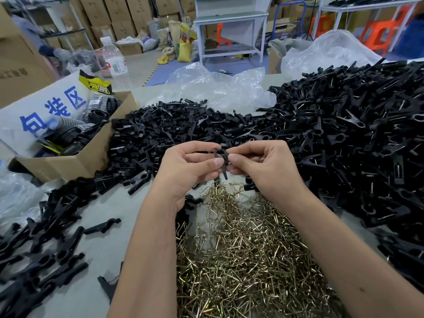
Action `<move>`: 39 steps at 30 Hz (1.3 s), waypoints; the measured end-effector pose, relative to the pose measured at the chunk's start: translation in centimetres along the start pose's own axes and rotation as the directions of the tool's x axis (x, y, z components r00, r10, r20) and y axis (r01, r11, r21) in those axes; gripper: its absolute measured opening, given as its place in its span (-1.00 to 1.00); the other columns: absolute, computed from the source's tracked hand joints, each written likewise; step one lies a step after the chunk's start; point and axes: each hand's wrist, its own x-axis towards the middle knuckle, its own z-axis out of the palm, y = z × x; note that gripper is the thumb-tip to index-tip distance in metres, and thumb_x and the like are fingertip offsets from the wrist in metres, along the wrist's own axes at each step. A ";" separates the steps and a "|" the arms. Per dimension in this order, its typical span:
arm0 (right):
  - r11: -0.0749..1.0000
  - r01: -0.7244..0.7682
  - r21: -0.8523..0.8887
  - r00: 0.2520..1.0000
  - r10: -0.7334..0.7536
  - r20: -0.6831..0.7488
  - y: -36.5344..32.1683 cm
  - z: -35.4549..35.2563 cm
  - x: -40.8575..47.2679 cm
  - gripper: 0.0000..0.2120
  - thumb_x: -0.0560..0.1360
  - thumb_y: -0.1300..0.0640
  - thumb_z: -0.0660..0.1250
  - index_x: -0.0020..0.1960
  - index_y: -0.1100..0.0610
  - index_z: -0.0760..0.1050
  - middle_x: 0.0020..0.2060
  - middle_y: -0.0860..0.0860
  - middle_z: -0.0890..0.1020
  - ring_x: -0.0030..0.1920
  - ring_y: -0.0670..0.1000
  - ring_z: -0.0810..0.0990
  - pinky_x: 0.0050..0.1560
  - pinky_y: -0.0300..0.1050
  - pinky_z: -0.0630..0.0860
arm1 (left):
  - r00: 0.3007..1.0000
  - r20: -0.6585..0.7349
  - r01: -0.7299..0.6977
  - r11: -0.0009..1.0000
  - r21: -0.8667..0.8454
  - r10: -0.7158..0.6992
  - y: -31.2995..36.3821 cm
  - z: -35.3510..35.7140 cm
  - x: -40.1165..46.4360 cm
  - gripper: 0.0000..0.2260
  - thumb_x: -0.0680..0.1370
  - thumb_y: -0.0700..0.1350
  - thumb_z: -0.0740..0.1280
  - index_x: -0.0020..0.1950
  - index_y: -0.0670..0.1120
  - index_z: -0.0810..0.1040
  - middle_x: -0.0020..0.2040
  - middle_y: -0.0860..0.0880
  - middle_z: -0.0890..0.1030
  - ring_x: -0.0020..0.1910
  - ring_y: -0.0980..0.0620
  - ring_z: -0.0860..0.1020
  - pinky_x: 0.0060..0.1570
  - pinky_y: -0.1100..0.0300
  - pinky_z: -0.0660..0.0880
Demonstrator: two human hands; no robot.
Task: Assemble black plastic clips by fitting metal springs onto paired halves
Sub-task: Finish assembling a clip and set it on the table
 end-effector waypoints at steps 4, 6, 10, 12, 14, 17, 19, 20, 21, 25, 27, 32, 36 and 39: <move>0.998 0.001 0.058 0.998 0.002 -0.059 0.0 0.4 -0.1 -0.94 0.52 0.32 0.50 -0.04 0.21 0.72 -0.27 0.11 0.75 -0.25 0.06 0.76 -0.15 -0.20 0.65 | 1.000 0.002 -0.009 1.000 -0.020 0.009 0.0 0.1 0.0 -0.66 0.26 -0.22 0.59 0.03 -0.08 0.76 -0.08 -0.19 0.75 -0.17 -0.07 0.73 -0.12 0.16 0.68; 0.999 0.014 0.043 0.997 -0.010 -0.079 0.1 0.5 -0.2 -0.95 0.51 0.31 0.52 -0.06 0.20 0.73 -0.28 0.10 0.75 -0.25 0.07 0.75 -0.17 -0.17 0.66 | 1.000 0.000 -0.010 1.000 -0.024 0.010 0.0 0.1 0.0 -0.66 0.26 -0.21 0.59 0.02 -0.07 0.76 -0.10 -0.18 0.75 -0.18 -0.07 0.73 -0.12 0.15 0.69; 0.997 0.038 -0.065 0.995 -0.044 -0.091 0.3 0.6 -0.3 -0.96 0.50 0.24 0.55 -0.08 0.13 0.75 -0.27 0.02 0.75 -0.24 0.01 0.72 -0.17 -0.15 0.67 | 1.000 -0.006 -0.008 0.999 -0.041 0.007 -0.1 0.0 0.1 -0.67 0.26 -0.22 0.59 0.01 -0.08 0.77 -0.15 -0.15 0.74 -0.19 -0.07 0.73 -0.08 0.11 0.68; 0.998 0.039 -0.056 0.997 -0.043 -0.069 0.3 0.6 -0.3 -0.96 0.50 0.24 0.55 -0.07 0.13 0.75 -0.27 0.02 0.75 -0.26 -0.04 0.71 -0.18 -0.23 0.63 | 1.000 -0.003 -0.018 0.999 -0.037 0.018 -0.2 0.0 0.1 -0.67 0.26 -0.22 0.59 0.01 -0.07 0.77 -0.18 -0.12 0.73 -0.20 -0.07 0.73 -0.06 0.09 0.67; 0.998 0.038 -0.049 0.998 -0.040 -0.042 0.2 0.5 -0.2 -0.95 0.49 0.24 0.55 -0.07 0.11 0.75 -0.27 0.02 0.75 -0.24 -0.07 0.71 -0.17 -0.28 0.60 | 0.999 0.014 -0.038 0.999 -0.025 0.038 -0.3 -0.3 0.1 -0.66 0.28 -0.23 0.59 0.04 -0.06 0.77 -0.20 -0.07 0.72 -0.20 -0.06 0.71 -0.03 0.05 0.67; 1.000 0.019 -0.020 1.000 -0.019 0.011 -0.2 0.1 -0.1 -0.94 0.51 0.23 0.54 -0.06 0.10 0.75 -0.27 0.02 0.75 -0.24 -0.08 0.73 -0.17 -0.30 0.59 | 0.996 0.066 -0.059 0.997 -0.040 0.062 -0.1 -0.5 -0.1 -0.67 0.29 -0.22 0.59 0.05 -0.07 0.77 -0.22 -0.04 0.68 -0.21 -0.06 0.70 -0.13 0.14 0.70; 1.000 -0.002 0.031 0.999 0.000 0.047 -0.4 -0.2 0.1 -0.92 0.53 0.26 0.50 -0.05 0.11 0.75 -0.24 0.05 0.76 -0.22 -0.06 0.73 -0.16 -0.28 0.60 | 0.993 0.099 -0.060 0.996 -0.061 0.065 0.2 -0.5 -0.2 -0.70 0.27 -0.20 0.61 -0.01 -0.09 0.76 -0.24 -0.03 0.67 -0.23 -0.04 0.71 -0.20 0.22 0.66; 0.998 -0.009 0.058 0.998 0.006 0.060 -0.6 -0.2 0.1 -0.91 0.55 0.27 0.48 -0.04 0.12 0.75 -0.22 0.06 0.76 -0.21 -0.04 0.73 -0.15 -0.26 0.61 | 0.991 0.112 -0.061 0.996 -0.072 0.069 0.3 -0.5 -0.3 -0.72 0.26 -0.19 0.62 -0.05 -0.11 0.75 -0.24 -0.05 0.68 -0.23 -0.04 0.72 -0.21 0.24 0.66; 0.996 -0.019 0.086 0.998 0.013 0.064 -0.7 -0.2 0.1 -0.89 0.57 0.27 0.45 -0.01 0.13 0.74 -0.19 0.08 0.76 -0.17 -0.01 0.74 -0.14 -0.24 0.62 | 0.990 0.117 -0.067 0.994 -0.085 0.077 0.4 -0.5 -0.4 -0.73 0.25 -0.19 0.62 -0.08 -0.14 0.73 -0.22 -0.08 0.69 -0.23 -0.05 0.72 -0.21 0.26 0.65; 0.999 -0.047 0.025 0.999 0.048 -0.019 -0.3 0.6 -0.1 -0.83 0.67 0.27 0.30 0.14 0.14 0.65 -0.13 0.09 0.74 -0.11 0.06 0.75 -0.14 -0.12 0.69 | 0.993 -0.047 -0.116 0.984 -0.138 0.110 0.6 -0.8 -0.4 -0.77 0.31 -0.26 0.58 -0.12 -0.21 0.60 -0.17 -0.24 0.61 -0.16 -0.12 0.74 -0.17 0.24 0.65; 0.949 0.040 -0.312 0.999 -0.048 -0.018 -0.1 0.8 -0.4 -0.83 0.67 0.26 0.30 0.13 0.12 0.65 -0.18 -0.01 0.71 -0.23 -0.12 0.69 -0.26 -0.22 0.63 | 0.976 -0.179 -0.161 0.967 -0.198 0.126 0.5 -1.3 -0.2 -0.76 0.35 -0.34 0.56 -0.10 -0.19 0.55 -0.29 -0.15 0.57 -0.16 -0.14 0.74 -0.17 0.23 0.64; 0.575 0.306 -0.759 0.879 0.136 0.457 -0.9 1.7 -0.9 -0.67 0.57 -0.20 0.39 0.21 -0.04 0.65 0.04 -0.15 0.59 0.00 -0.16 0.55 0.05 -0.19 0.53 | 0.936 -0.323 -0.204 0.963 -0.176 0.139 0.3 -2.0 0.2 -0.78 0.43 -0.43 0.51 -0.02 -0.19 0.62 -0.22 -0.15 0.68 -0.10 -0.13 0.75 -0.11 0.23 0.64; 0.666 0.281 -0.691 0.831 0.191 0.522 -1.8 1.5 -1.2 -0.85 0.46 -0.16 0.54 -0.09 -0.15 0.63 -0.12 -0.22 0.60 -0.08 -0.19 0.56 -0.10 -0.26 0.47 | 0.923 -0.360 -0.187 0.975 -0.118 0.133 0.1 -2.1 0.2 -0.77 0.38 -0.41 0.56 -0.13 -0.14 0.64 -0.10 -0.24 0.64 0.03 -0.21 0.72 -0.05 0.20 0.64; 0.835 0.181 -0.519 0.877 0.102 0.470 -1.8 0.8 -1.0 -0.91 0.51 -0.01 0.54 -0.16 -0.06 0.69 -0.25 -0.14 0.69 -0.31 -0.19 0.56 -0.26 -0.36 0.44 | 0.923 -0.358 -0.186 0.977 -0.103 0.138 0.1 -2.1 0.2 -0.77 0.34 -0.37 0.59 -0.20 -0.12 0.62 -0.17 -0.20 0.66 -0.05 -0.17 0.72 -0.10 0.22 0.63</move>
